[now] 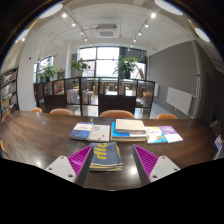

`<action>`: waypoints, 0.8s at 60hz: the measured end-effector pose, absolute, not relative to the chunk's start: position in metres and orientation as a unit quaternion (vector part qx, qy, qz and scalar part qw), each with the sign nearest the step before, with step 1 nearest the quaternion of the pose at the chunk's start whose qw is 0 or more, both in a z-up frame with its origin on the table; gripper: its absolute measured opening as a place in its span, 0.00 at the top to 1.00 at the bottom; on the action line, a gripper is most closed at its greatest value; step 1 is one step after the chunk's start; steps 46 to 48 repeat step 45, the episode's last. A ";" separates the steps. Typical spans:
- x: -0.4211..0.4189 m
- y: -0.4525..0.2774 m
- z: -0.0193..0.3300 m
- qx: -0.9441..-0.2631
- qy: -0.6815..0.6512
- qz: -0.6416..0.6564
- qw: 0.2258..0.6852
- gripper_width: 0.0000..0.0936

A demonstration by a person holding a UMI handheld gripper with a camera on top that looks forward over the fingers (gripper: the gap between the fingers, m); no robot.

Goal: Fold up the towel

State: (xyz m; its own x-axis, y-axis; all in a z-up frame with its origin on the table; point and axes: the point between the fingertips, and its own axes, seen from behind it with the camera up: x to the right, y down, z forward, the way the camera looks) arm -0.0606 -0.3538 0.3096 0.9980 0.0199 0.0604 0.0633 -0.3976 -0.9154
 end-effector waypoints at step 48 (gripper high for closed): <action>-0.072 -0.514 0.295 -0.849 -0.001 -0.039 0.528 0.16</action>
